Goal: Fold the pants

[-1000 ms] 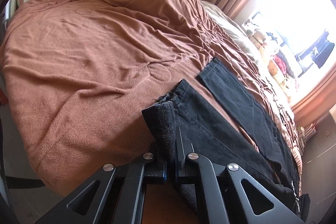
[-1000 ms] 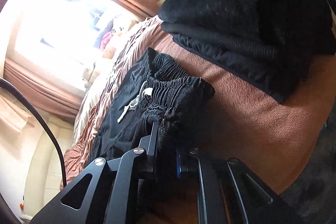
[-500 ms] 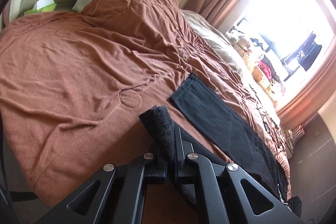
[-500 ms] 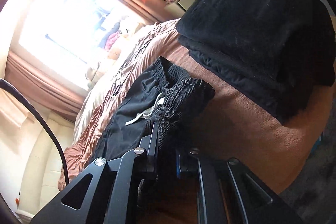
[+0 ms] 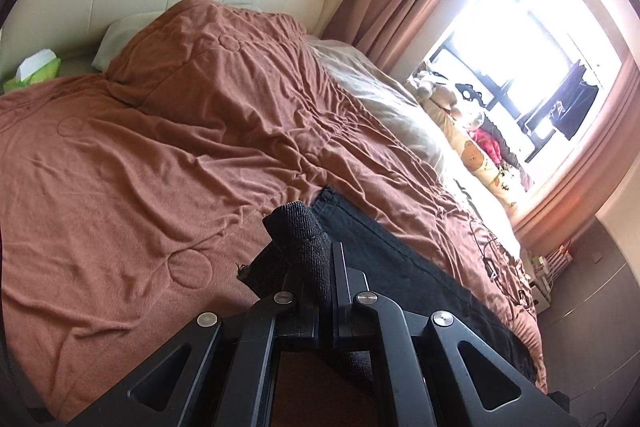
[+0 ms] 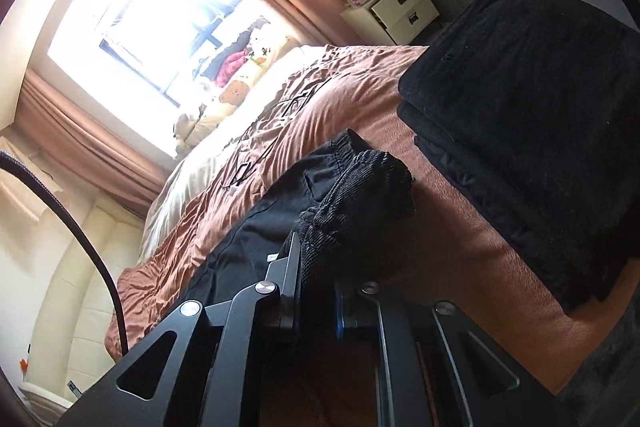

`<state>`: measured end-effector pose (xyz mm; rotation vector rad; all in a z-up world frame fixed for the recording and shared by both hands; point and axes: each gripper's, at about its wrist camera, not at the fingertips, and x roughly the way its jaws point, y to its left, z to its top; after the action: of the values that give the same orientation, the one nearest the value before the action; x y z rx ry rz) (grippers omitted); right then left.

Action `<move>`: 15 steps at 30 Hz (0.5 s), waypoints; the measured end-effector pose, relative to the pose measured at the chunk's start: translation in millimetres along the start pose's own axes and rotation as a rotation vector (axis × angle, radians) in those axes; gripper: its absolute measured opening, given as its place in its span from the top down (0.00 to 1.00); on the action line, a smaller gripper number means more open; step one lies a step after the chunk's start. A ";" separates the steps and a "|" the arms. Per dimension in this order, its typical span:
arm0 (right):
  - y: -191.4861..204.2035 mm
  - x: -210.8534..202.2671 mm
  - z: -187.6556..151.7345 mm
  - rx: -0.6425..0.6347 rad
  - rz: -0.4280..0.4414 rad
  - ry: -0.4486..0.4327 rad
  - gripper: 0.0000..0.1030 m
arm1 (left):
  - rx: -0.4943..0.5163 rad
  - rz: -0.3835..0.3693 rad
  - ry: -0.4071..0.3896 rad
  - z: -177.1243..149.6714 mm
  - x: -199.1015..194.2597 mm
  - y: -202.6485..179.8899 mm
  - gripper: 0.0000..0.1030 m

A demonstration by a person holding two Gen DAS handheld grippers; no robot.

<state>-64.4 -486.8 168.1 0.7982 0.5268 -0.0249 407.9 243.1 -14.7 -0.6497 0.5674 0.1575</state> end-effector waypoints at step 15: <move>-52.7 85.2 49.1 0.024 -0.056 0.017 0.92 | 0.012 0.043 0.051 46.3 107.0 -29.2 0.96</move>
<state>20.1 -542.9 121.8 0.8073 0.5656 -0.0757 527.4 244.6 -27.5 -0.6312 0.6308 0.1778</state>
